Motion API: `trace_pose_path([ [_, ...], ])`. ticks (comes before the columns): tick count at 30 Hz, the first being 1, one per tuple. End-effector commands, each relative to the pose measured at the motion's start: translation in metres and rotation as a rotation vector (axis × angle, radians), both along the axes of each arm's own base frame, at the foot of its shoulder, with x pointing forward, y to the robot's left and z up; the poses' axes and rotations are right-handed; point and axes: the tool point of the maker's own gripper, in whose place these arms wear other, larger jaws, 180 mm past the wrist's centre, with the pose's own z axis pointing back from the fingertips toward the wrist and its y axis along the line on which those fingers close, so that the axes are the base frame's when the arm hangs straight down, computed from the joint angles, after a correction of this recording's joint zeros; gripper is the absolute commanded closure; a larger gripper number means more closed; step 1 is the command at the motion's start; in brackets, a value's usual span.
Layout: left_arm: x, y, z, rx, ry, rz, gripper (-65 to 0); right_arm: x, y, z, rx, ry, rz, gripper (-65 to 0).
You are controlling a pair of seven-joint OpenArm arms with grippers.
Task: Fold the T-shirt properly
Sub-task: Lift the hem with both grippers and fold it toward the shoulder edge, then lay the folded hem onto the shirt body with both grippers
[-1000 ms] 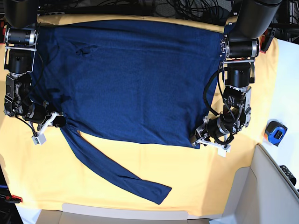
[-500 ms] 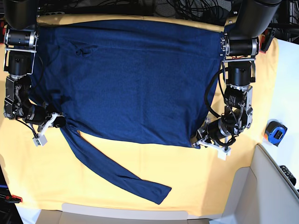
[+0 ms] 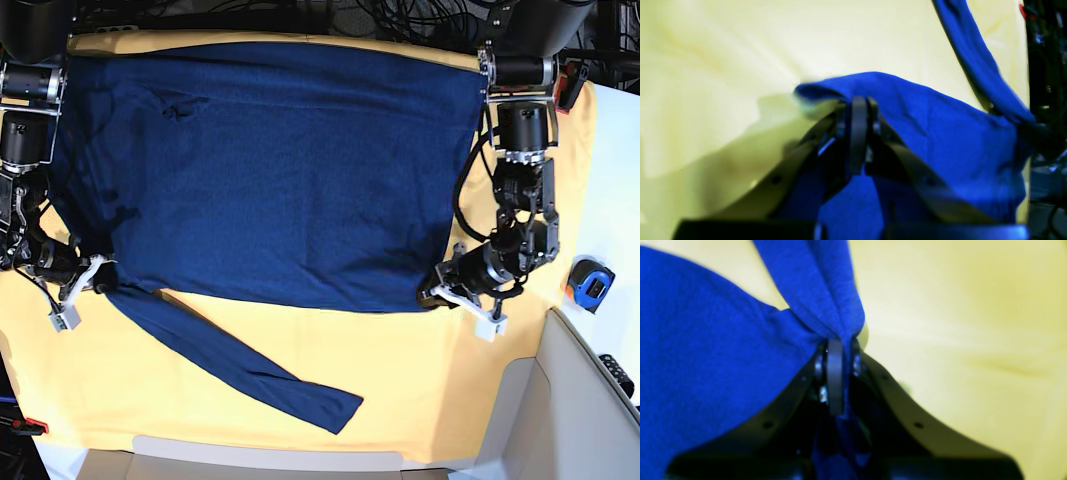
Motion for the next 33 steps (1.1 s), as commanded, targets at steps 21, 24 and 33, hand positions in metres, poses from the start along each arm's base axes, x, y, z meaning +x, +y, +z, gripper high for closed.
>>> trace_pose_path([
  [21,-0.065,0.015,0.018,0.149,-0.088,-0.091,-0.1,-0.090,-0.032,0.048,-0.153,-0.196,-0.013,0.0],
  [24,-0.076,0.014,0.015,0.158,-0.084,-0.101,-0.1,-0.105,-0.034,0.046,-0.159,-0.194,-0.029,0.0],
  [33,-0.095,0.012,0.001,0.160,-0.049,-0.111,-0.1,-0.145,-0.042,0.052,-0.202,-0.203,-0.070,0.0],
])
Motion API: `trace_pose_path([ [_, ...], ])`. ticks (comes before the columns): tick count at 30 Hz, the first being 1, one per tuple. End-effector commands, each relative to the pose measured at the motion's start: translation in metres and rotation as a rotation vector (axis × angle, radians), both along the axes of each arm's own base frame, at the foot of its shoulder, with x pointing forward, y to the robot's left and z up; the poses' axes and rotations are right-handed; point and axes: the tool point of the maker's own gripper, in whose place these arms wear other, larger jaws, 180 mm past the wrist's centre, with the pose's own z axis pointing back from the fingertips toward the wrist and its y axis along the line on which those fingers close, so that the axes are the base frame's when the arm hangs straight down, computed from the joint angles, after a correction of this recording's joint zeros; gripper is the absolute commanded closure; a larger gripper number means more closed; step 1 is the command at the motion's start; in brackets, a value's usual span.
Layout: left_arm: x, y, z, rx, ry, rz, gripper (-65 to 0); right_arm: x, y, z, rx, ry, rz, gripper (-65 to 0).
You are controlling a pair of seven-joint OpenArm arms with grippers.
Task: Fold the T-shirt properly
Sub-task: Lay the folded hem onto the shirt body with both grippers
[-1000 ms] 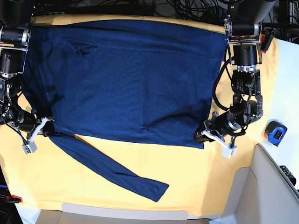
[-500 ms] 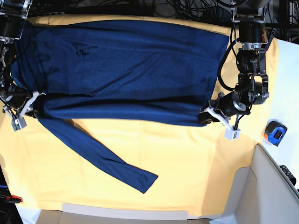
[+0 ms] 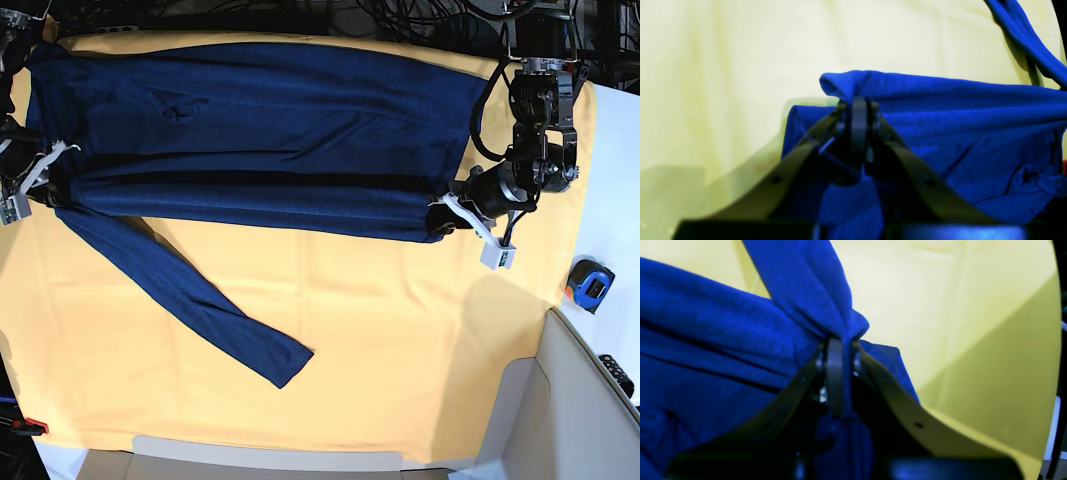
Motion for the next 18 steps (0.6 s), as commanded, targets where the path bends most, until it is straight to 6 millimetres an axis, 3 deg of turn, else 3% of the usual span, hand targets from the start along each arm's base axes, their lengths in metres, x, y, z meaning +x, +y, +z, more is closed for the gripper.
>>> trace_pose_path([
  [1,0.011,0.005,0.016,0.006,-0.062,0.006,-0.1,0.003,-0.003,0.015,-0.023,-0.043,0.006,0.0],
  [8,-0.005,-0.003,0.020,0.015,-0.072,-0.020,-0.1,-0.015,0.001,0.000,-0.006,0.001,-0.004,0.0],
  [13,-0.018,-0.004,0.011,0.017,-0.042,-0.024,-0.1,-0.029,0.005,-0.016,-0.002,0.045,-0.017,0.0],
  [18,-0.026,-0.003,0.003,0.016,-0.015,-0.021,-0.1,-0.049,0.010,-0.043,-0.043,0.117,-0.053,0.0],
])
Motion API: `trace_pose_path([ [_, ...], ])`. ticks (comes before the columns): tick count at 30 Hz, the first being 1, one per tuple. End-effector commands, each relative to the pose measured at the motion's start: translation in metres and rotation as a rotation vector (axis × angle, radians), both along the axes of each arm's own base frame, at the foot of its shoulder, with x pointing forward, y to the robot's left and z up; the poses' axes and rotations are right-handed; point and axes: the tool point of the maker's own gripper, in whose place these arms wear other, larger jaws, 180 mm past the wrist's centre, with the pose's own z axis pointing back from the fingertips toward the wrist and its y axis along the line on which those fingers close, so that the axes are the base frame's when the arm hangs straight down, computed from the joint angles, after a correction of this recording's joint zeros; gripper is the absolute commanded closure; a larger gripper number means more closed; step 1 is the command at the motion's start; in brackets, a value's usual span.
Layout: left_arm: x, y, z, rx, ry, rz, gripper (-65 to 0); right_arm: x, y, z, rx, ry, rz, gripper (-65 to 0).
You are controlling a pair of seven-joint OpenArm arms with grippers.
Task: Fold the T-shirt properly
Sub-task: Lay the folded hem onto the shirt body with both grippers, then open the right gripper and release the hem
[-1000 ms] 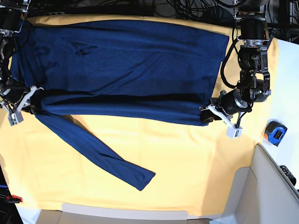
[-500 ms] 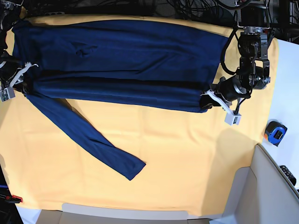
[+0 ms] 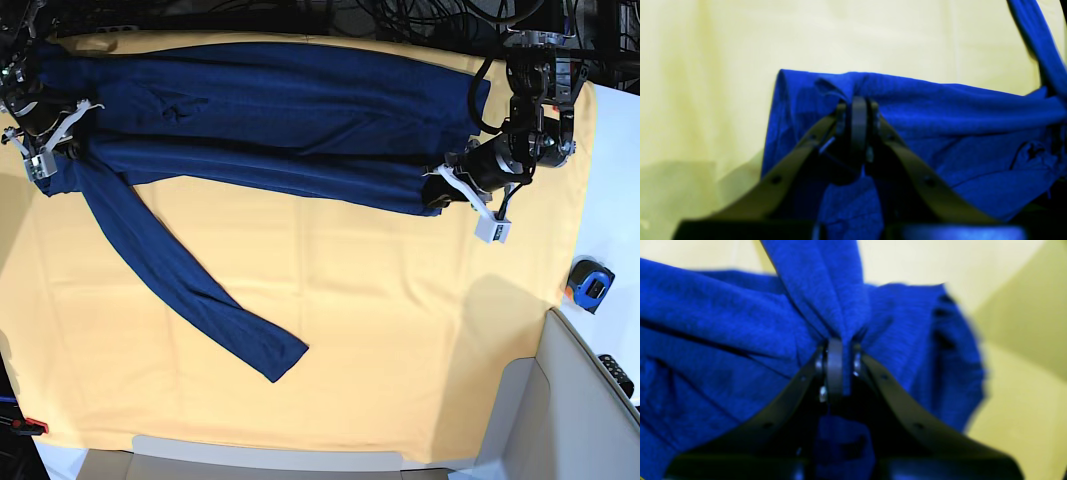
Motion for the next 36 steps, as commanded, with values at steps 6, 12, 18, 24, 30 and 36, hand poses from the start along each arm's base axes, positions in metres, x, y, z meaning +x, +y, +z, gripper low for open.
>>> trace_pose_path([
  [6,0.003,0.008,0.008,0.015,-0.031,0.001,-0.1,-0.014,0.011,-0.003,-0.068,0.009,-0.007,0.0],
  [12,-0.001,0.009,0.000,0.015,-0.008,0.007,-0.1,-0.021,0.014,-0.013,-0.086,0.036,-0.025,0.0],
  [18,-0.007,0.016,-0.019,0.012,0.052,0.029,-0.4,-0.022,0.016,-0.015,-0.082,0.041,-0.030,0.0],
  [24,-0.008,0.016,-0.019,0.012,0.055,0.028,-5.5,-0.026,0.006,-0.021,-0.136,0.130,-0.048,-0.7],
  [30,-0.007,0.016,-0.019,0.012,0.054,0.030,-16.9,-0.024,0.005,-0.020,-0.141,0.145,-0.054,-17.3],
  [36,-0.007,0.017,-0.018,0.012,0.052,0.031,-17.2,-0.023,0.005,-0.019,-0.144,0.141,-0.054,-33.1],
])
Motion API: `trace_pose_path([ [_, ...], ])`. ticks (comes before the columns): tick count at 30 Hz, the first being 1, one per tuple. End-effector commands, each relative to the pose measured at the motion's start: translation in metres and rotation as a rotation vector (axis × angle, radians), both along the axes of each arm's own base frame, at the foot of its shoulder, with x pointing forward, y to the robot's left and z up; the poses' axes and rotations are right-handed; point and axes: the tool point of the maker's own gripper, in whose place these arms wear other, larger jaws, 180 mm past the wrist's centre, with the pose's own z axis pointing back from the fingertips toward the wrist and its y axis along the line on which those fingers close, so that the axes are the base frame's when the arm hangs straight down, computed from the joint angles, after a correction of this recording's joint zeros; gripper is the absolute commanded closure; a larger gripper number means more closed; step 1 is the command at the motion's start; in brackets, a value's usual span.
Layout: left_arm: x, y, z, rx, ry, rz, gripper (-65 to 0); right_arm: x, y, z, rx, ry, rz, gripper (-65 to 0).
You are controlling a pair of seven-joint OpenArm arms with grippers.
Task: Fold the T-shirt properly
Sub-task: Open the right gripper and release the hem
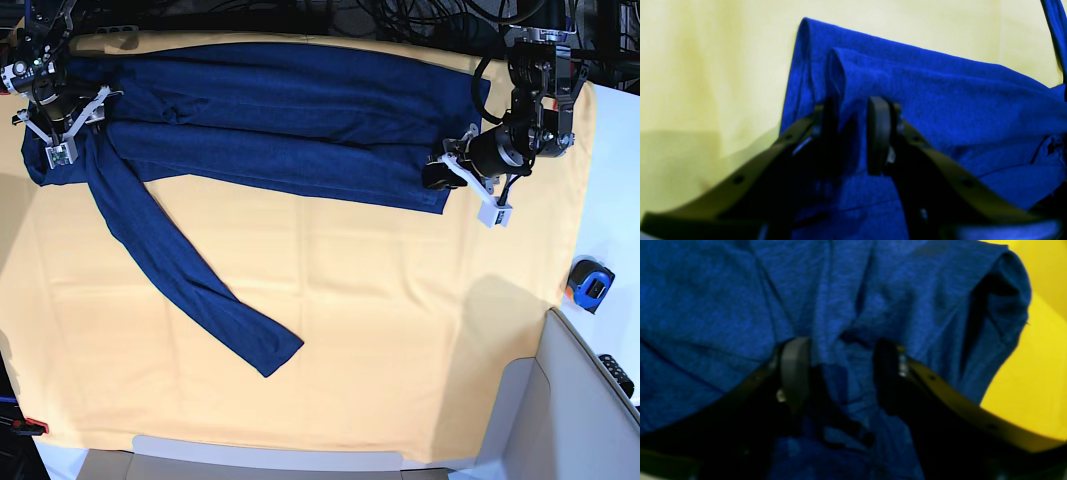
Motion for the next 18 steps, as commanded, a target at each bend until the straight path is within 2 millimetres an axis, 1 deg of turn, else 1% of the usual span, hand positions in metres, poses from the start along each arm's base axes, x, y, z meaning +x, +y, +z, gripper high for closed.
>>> trace_pose_path([
  [1,0.011,0.004,0.013,0.004,-0.050,0.004,-17.2,0.001,-0.004,0.006,-0.020,-0.002,0.012,-33.5],
  [3,0.011,0.004,0.013,0.004,-0.052,0.003,-17.2,0.001,-0.008,0.008,-0.028,-0.005,0.006,-33.5],
  [4,0.011,0.004,0.014,0.002,-0.053,0.003,-17.2,0.000,-0.014,0.013,-0.039,-0.015,-0.011,-33.5],
  [7,0.011,0.004,0.014,0.002,-0.053,0.003,-17.2,-0.001,-0.038,0.039,-0.099,-0.079,-0.073,-33.5],
  [11,0.012,0.003,0.015,0.003,-0.057,0.002,-17.2,0.003,-0.058,0.076,-0.174,-0.171,-0.124,-33.5],
  [12,0.013,0.002,0.018,0.003,-0.068,-0.002,-17.2,0.004,-0.063,0.085,-0.190,-0.196,-0.142,-33.5],
  [15,0.016,-0.001,0.027,0.004,-0.095,-0.012,-17.3,0.007,-0.072,0.098,-0.205,-0.242,-0.179,-33.5],
  [18,0.018,-0.003,0.034,0.005,-0.115,-0.019,-17.3,0.012,-0.071,0.101,-0.198,-0.260,-0.181,-33.6],
])
